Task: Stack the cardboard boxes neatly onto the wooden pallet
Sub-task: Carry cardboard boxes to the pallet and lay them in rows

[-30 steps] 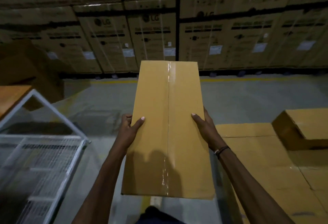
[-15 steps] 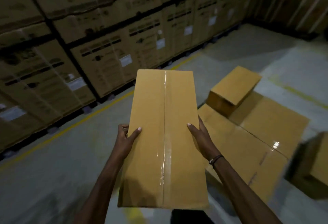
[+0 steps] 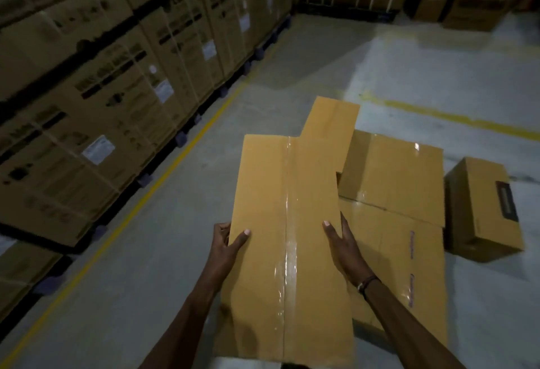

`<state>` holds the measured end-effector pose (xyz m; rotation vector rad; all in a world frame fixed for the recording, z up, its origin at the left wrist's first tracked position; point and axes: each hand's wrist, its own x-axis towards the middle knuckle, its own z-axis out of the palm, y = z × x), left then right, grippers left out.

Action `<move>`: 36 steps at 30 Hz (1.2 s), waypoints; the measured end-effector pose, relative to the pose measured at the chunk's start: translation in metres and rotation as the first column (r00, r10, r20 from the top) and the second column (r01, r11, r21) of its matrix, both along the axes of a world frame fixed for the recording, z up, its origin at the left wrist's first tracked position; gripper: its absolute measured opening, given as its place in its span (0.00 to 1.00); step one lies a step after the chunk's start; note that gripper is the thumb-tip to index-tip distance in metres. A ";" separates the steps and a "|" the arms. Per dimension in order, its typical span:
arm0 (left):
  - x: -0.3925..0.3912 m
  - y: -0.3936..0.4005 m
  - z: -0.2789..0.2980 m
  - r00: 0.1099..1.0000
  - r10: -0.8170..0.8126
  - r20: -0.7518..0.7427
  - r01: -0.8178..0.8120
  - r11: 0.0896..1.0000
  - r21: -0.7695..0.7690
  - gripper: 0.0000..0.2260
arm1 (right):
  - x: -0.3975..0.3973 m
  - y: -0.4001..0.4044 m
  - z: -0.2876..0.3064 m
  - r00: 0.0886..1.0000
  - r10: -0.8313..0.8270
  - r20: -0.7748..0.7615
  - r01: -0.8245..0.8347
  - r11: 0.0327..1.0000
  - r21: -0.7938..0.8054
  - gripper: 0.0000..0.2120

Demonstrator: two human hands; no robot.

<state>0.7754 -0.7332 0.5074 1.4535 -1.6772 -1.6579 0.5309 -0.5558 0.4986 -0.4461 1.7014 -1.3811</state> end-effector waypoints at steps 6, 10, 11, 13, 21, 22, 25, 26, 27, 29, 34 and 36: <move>-0.060 -0.069 -0.067 0.990 -0.142 0.018 0.140 0.988 0.072 0.29 | -0.041 -0.048 -0.054 0.990 -0.142 -0.017 0.143 0.985 0.100 0.35; -0.090 -0.105 -0.130 0.987 -0.158 0.017 0.154 0.979 0.136 0.30 | -0.059 -0.072 -0.117 0.982 -0.188 -0.022 0.189 0.969 0.158 0.39; -0.096 -0.112 -0.147 0.986 -0.166 0.017 0.162 0.977 0.141 0.29 | -0.063 -0.078 -0.133 0.979 -0.202 -0.024 0.203 0.963 0.175 0.39; -0.106 -0.123 -0.181 0.984 -0.179 0.010 0.175 0.973 0.148 0.26 | -0.069 -0.087 -0.166 0.972 -0.233 -0.030 0.234 0.954 0.185 0.41; -0.142 -0.160 -0.302 0.980 -0.200 -0.013 0.200 0.968 0.149 0.26 | -0.094 -0.113 -0.293 0.956 -0.281 -0.082 0.292 0.938 0.189 0.45; -0.145 -0.162 -0.311 0.979 -0.202 -0.014 0.202 0.970 0.137 0.25 | -0.096 -0.114 -0.303 0.951 -0.294 -0.095 0.307 0.936 0.175 0.45; -0.154 -0.169 -0.333 0.978 -0.206 -0.018 0.206 0.971 0.123 0.22 | -0.098 -0.120 -0.325 0.937 -0.334 -0.105 0.348 0.920 0.181 0.43; -0.156 -0.171 -0.338 0.977 -0.212 -0.016 0.212 0.969 0.127 0.22 | -0.098 -0.121 -0.331 0.933 -0.343 -0.104 0.358 0.915 0.186 0.43; -0.157 -0.173 -0.343 0.976 -0.216 -0.016 0.216 0.968 0.130 0.22 | -0.099 -0.123 -0.336 0.928 -0.355 -0.110 0.370 0.909 0.191 0.43; -0.161 -0.176 -0.351 0.974 -0.224 -0.020 0.224 0.966 0.128 0.23 | -0.100 -0.125 -0.344 0.920 -0.373 -0.124 0.391 0.898 0.202 0.41; -0.169 -0.180 -0.365 0.968 -0.252 -0.023 0.252 0.960 0.124 0.25 | -0.104 -0.123 -0.356 0.913 -0.387 -0.128 0.407 0.878 0.253 0.40; -0.171 -0.181 -0.370 0.966 -0.257 -0.020 0.257 0.957 0.130 0.26 | -0.106 -0.124 -0.358 0.912 -0.389 -0.130 0.410 0.877 0.251 0.45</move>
